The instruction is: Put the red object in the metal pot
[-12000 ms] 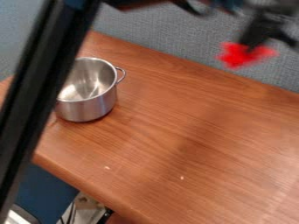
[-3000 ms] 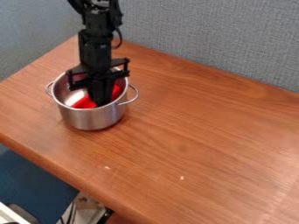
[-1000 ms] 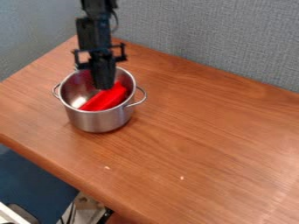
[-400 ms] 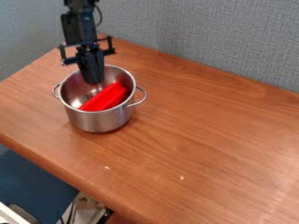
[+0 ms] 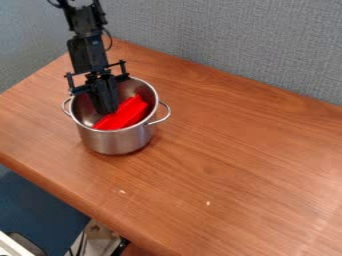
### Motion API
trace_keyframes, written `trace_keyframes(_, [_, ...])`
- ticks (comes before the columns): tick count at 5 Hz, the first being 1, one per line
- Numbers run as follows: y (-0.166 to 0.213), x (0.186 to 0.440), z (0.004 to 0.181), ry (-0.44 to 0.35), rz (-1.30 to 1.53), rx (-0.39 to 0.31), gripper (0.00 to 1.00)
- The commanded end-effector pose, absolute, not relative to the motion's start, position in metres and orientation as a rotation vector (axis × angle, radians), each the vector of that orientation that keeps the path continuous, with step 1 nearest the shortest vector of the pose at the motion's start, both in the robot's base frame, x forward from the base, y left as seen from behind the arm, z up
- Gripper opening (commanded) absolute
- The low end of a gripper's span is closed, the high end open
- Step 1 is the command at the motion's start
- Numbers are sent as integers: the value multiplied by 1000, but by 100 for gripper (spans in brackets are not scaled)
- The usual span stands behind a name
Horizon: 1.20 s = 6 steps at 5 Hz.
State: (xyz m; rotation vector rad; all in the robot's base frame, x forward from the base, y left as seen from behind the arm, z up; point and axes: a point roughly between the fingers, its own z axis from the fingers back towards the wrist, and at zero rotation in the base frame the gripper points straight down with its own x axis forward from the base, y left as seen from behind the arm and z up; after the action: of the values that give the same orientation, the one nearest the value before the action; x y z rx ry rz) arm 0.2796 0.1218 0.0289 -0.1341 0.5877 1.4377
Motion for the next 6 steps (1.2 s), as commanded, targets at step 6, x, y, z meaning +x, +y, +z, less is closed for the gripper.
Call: trace_keyframes(6, [101, 283, 25, 440, 1312, -136, 0])
